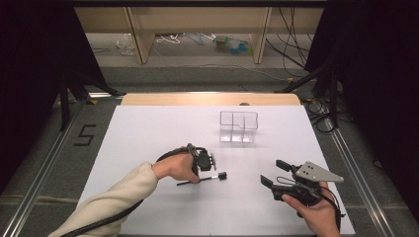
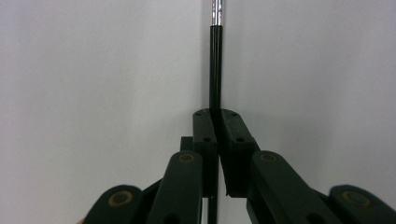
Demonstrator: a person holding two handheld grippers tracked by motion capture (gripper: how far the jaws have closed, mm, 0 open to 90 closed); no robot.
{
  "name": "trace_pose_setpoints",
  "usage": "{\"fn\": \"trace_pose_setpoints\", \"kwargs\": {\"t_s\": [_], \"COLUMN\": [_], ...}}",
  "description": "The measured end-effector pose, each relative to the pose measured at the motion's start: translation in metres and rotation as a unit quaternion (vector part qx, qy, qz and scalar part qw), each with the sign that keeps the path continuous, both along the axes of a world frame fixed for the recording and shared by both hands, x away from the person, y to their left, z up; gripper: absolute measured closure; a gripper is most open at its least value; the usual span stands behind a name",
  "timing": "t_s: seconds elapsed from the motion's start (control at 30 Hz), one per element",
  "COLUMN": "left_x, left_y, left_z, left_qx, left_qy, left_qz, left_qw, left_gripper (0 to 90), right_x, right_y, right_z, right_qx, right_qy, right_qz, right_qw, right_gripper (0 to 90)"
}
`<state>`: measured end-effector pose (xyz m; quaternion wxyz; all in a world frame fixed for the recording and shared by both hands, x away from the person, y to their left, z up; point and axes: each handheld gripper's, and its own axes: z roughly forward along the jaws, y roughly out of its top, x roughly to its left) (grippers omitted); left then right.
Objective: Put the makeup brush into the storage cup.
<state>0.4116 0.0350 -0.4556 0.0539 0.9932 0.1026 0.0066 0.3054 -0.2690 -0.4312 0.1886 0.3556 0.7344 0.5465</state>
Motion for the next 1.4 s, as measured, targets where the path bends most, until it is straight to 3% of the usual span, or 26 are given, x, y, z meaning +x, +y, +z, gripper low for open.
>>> {"fn": "trace_pose_setpoints", "kwargs": {"t_s": [0.37, 0.43, 0.47, 0.53, 0.63, 0.87, 0.93, 1.07, 1.1, 1.17, 1.2, 1.3, 1.33, 1.37, 1.4], "left_x": [0.0, 0.0, 0.0, 0.001, 0.001, -0.001, -0.001, -0.004, -0.004, -0.006, -0.009, -0.013, -0.015, -0.017, -0.019], "left_y": [0.003, 0.003, 0.003, 0.003, 0.005, 0.01, 0.013, 0.019, 0.02, 0.023, 0.024, 0.028, 0.029, 0.031, 0.031], "left_z": [0.004, 0.005, 0.005, 0.006, 0.012, 0.019, 0.021, 0.023, 0.023, 0.023, 0.022, 0.022, 0.021, 0.021, 0.02], "left_qx": [-0.01, -0.01, -0.014, -0.016, -0.033, -0.062, -0.075, -0.117, -0.129, -0.155, -0.177, -0.2, -0.218, -0.224, -0.242], "left_qy": [0.0, -0.001, -0.003, -0.007, -0.014, -0.027, -0.031, -0.043, -0.043, -0.05, -0.053, -0.061, -0.064, -0.067, -0.067], "left_qz": [-0.005, -0.008, -0.008, -0.01, -0.013, -0.007, 0.002, 0.02, 0.024, 0.036, 0.055, 0.063, 0.074, 0.074, 0.085], "left_qw": [0.9999, 0.9999, 0.9999, 0.9998, 0.9993, 0.9977, 0.9967, 0.992, 0.9905, 0.9859, 0.9812, 0.9759, 0.9711, 0.9694, 0.9643], "left_gripper": [85.4, 85.4, 85.4, 85.5, 85.5, 85.5, 85.5, 85.6, 85.6, 85.7, 85.7, 85.6, 85.6, 85.6, 85.7], "right_x": [0.0, -0.001, 0.001, 0.001, -0.001, -0.001, 0.001, -0.001, 0.001, 0.001, 0.001, 0.001, 0.001, 0.001, 0.001], "right_y": [-0.001, -0.002, 0.0, 0.0, -0.003, -0.002, -0.001, -0.002, 0.0, -0.001, -0.001, -0.001, 0.0, 0.0, -0.001], "right_z": [0.0, 0.002, -0.001, -0.001, 0.002, 0.001, 0.0, 0.002, -0.001, -0.001, 0.0, 0.0, 0.0, 0.0, 0.001], "right_qx": [-0.009, -0.02, -0.001, 0.0, -0.019, -0.02, -0.012, -0.021, 0.0, 0.001, 0.001, -0.01, -0.01, -0.009, -0.009], "right_qy": [0.002, 0.016, 0.0, 0.001, 0.016, 0.016, 0.004, 0.016, 0.0, 0.003, 0.005, -0.001, -0.001, -0.001, 0.0], "right_qz": [-0.008, -0.006, -0.004, -0.003, -0.006, -0.006, -0.007, -0.006, -0.005, -0.005, -0.004, -0.008, -0.008, -0.009, -0.008], "right_qw": [0.9999, 0.9997, 1.0, 1.0, 0.9997, 0.9997, 0.9999, 0.9996, 1.0, 1.0, 1.0, 0.9999, 0.9999, 0.9999, 0.9999], "right_gripper": [22.2, 22.2, 22.2, 22.2, 22.3, 22.7, 22.8, 23.3, 23.5, 23.5, 23.5, 23.6, 23.7, 23.8, 23.9]}}
